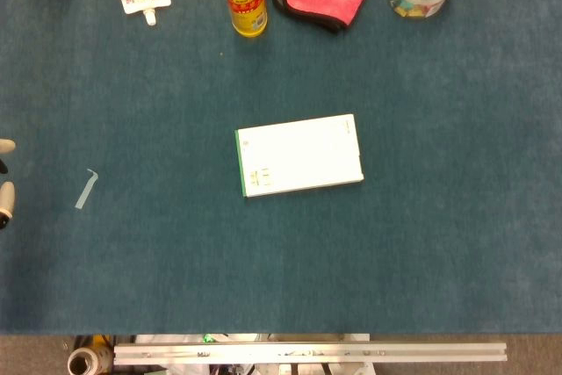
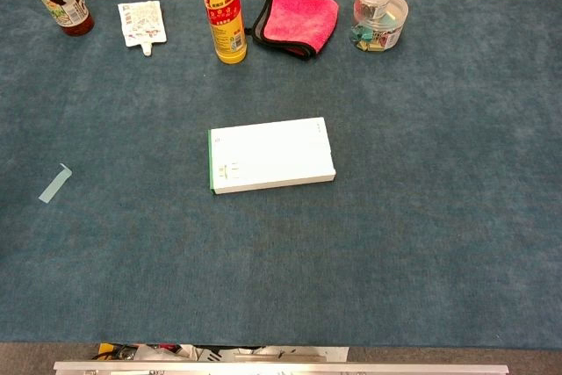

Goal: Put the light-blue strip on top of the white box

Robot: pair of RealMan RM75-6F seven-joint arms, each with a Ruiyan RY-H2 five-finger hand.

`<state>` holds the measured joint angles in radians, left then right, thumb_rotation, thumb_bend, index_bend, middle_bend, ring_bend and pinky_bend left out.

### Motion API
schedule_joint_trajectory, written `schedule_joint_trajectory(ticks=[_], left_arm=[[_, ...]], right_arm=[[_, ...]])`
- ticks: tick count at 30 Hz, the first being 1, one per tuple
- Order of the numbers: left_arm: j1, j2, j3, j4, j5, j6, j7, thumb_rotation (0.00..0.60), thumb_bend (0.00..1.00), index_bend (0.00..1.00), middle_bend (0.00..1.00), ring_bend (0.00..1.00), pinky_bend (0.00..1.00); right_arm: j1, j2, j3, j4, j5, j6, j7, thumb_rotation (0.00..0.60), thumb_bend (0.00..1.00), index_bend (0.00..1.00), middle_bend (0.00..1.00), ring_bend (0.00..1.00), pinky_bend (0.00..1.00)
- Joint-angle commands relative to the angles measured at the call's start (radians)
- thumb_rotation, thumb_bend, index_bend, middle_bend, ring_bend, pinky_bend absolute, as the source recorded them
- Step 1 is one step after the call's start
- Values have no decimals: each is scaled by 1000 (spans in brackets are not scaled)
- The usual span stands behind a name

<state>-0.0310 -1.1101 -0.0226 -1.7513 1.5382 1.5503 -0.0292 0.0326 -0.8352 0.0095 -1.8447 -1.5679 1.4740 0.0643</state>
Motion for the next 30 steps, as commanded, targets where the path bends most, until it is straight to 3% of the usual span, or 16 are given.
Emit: schedule_joint_trajectory(ticks=[1,9,15,23,30], left_arm=[[2,2,2,0,-4,-2,3,600,417,318,483,480,437],[4,24,14,-25,-43,-39,78,600,416,318,464,480,448],[-7,25,27,-48,-95,-100,162,600,381,345,482,527,678],[-35,-23,29,-44,-169,-178,270,600,333,358,715,800,922],[-75,-105,23,-22,-251,-249,394,511,276,403,807,886,957]], right_arm=[[2,1,1,-1,-2,0,-1,600,265,467,622,570,722],[30,27,25,-12,-9,-9,-8,600,265,467,622,570,722],[65,52,44,-36,-10,-38,-15,600,264,467,622,570,723],[101,52,53,-56,-1,-84,-43,600,265,467,622,574,722],[112,41,51,-50,14,-107,-55,600,265,467,622,575,723]])
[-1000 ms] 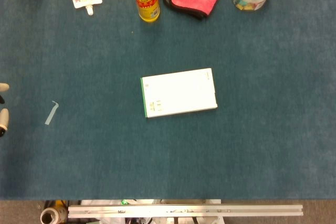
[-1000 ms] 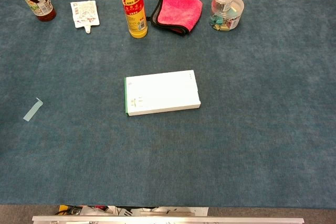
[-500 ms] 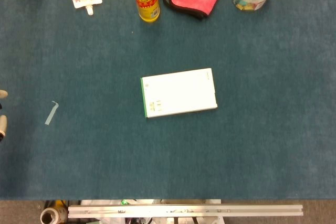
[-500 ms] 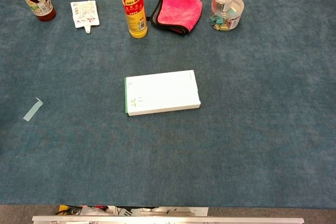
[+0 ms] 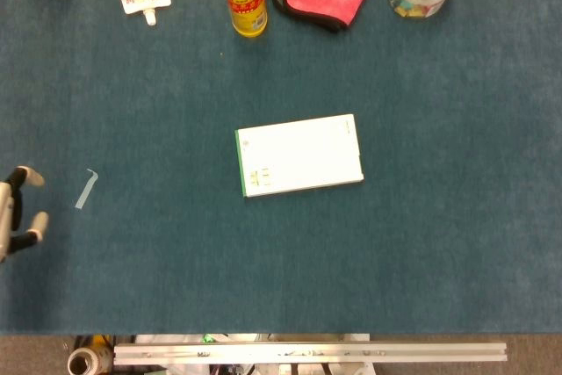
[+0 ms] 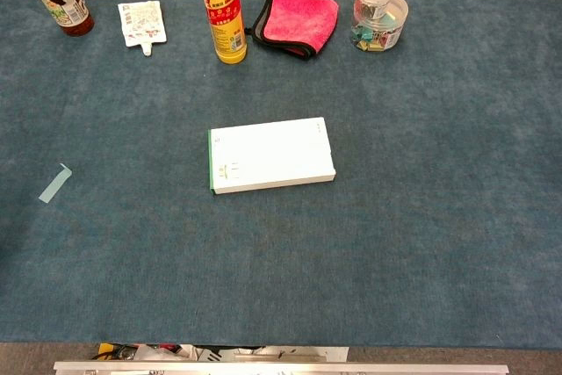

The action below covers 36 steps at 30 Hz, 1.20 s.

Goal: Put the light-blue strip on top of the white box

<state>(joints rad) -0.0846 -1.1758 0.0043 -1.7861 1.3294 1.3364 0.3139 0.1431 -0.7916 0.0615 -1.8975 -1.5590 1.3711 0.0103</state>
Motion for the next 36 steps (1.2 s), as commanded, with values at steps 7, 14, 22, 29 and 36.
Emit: schedule_joint_trajectory(ticks=[7,14,22,29,36], left_arm=[[-59,-116,-21,39,-138,-80,156,388,264,424,817,896,961],[-90,-184,-48,70,-233,-88,240,279,257,433,818,896,961],[-111,-235,-61,112,-314,-80,301,330,257,436,818,897,963],[-128,-276,-71,145,-365,-73,332,351,257,444,821,901,968],[-141,-301,-75,158,-395,-67,344,353,257,459,828,908,974]], right_arm=[[4,-9,-4,20,31,-19,1,600,265,467,622,577,722],[9,-17,-8,38,45,-35,11,600,265,467,622,579,722],[8,-20,-12,61,58,-41,28,600,265,467,622,582,722],[5,-23,-16,80,63,-44,45,600,265,467,622,583,722],[2,-21,-20,91,66,-44,58,600,265,467,622,583,722]])
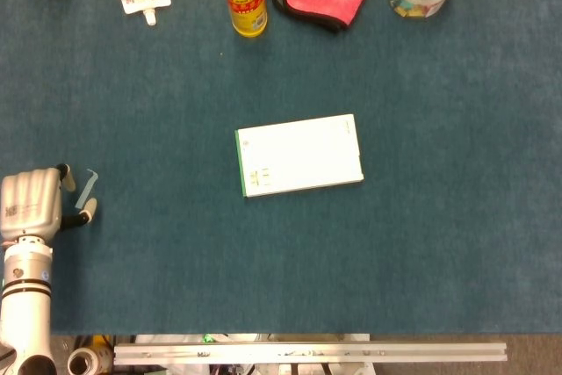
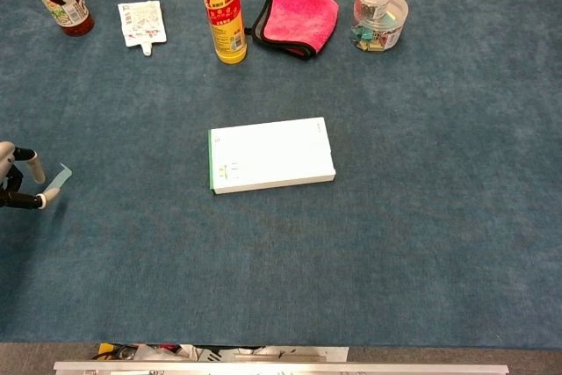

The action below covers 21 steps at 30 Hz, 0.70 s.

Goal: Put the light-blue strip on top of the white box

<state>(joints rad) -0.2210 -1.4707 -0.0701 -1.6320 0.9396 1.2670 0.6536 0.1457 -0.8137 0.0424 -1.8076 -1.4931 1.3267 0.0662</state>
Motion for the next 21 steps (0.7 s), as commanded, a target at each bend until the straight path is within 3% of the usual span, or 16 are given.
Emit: schedule_joint_trajectory(ticks=[1,15,21], left_arm=[[-6,-9,-1,6,-8,3,6,352,257,460,828,908,974],[-20,-47,-2,52,-33,13,7,401,257,462,831,911,977],[-26,-54,-4,63,-43,9,2,498,257,485,831,912,977]], right_arm=[[-2,2,-1,2,1,1,3,600,265,467,622,583,723],[-8,26,-11,-12,16,-12,4,600,264,467,622,583,722],[-11,31,-12,-21,21,-12,-4,600,264,467,622,583,722]])
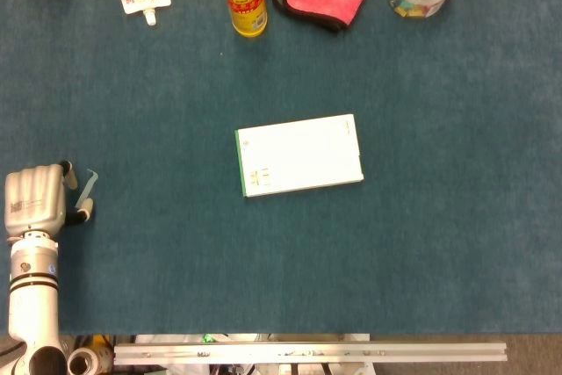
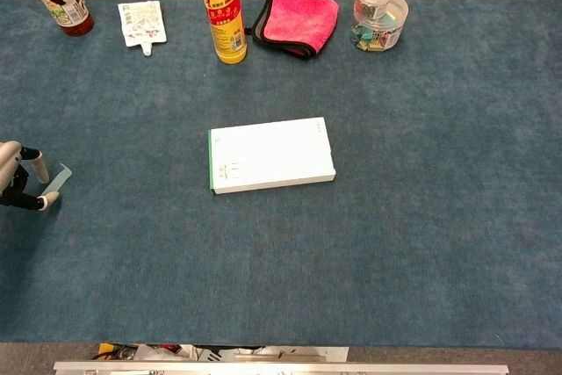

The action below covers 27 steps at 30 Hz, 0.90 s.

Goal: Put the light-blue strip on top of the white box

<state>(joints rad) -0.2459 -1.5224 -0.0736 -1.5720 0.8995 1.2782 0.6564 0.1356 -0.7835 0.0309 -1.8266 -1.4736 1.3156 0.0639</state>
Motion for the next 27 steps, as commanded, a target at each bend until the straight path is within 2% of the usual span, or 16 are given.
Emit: schedule_joint_trajectory(ticks=[1,4,12,23,27], left_arm=[[-2,-3,0,5,-6,-4,-1,505,257,489,832,913,977],[-3,-6,-2,9,-10,-3,-6,524,257,506,833,915,979],[-6,-6,-4,10,-11,-2,-22,523,258,515,835,918,983],[-15,-12,3,-2,-10,-5,-18,467,257,519,837,918,983],[-19,-14,1,-3,-11,-3,-18,424,258,526,840,920,983]], right_arm=[[-1,2,-1,-3,2,-1,-3,600,264,467,622,583,722],[-1,4,-2,-6,6,-5,-6,600,264,467,622,583,722],[-2,8,-3,-13,12,-8,-10,600,264,467,622,583,722],[-8,12,-3,-14,16,-1,-5,600,263,467,622,583,722],[-10,13,-4,-11,17,-1,-2,600,263,467,622,583,722]])
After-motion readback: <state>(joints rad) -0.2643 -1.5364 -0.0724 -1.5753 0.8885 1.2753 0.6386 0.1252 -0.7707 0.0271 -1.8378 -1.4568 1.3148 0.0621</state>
